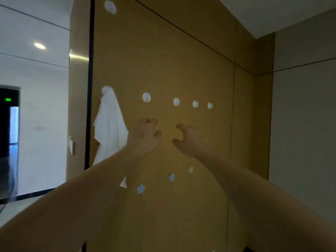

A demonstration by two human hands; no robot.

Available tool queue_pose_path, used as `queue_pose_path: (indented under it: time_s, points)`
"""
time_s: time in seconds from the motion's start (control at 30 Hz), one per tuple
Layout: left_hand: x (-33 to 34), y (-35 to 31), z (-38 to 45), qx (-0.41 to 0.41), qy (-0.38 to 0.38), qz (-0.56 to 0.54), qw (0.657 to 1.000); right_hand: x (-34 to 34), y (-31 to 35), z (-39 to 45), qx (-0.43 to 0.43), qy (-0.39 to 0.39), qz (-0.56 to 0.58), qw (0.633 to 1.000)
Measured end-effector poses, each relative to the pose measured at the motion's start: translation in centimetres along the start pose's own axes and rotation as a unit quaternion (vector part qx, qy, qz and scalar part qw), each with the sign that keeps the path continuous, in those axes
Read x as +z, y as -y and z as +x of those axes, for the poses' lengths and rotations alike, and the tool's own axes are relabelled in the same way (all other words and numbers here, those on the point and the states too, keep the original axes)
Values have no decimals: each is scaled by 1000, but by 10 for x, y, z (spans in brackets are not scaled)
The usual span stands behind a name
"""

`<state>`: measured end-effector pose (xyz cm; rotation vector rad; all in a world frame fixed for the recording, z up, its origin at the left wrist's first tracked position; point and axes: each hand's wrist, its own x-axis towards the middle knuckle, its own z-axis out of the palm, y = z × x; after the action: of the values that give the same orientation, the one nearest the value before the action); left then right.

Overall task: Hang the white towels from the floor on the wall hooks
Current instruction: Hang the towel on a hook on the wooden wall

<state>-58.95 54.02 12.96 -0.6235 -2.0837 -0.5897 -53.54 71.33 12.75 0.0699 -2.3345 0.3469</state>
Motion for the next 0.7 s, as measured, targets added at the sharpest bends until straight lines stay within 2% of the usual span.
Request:
queue_pose_path:
  time_s: [0.2,0.37,0.6,0.7]
  points:
    - [70,-159,-31,28,61,-68,995,-93,-117,-100,63,26,-120,990]
    - [121,-318,-75,79,134,-135,979,-177,-222,-199,162,45,-174,970]
    - [165,-534,-150,187,234,-240,923,-295,-341,-346,304,28,-227,925]
    - [178,-634,-187,242,258,-267,896,-348,-384,-419,376,15,-250,892]
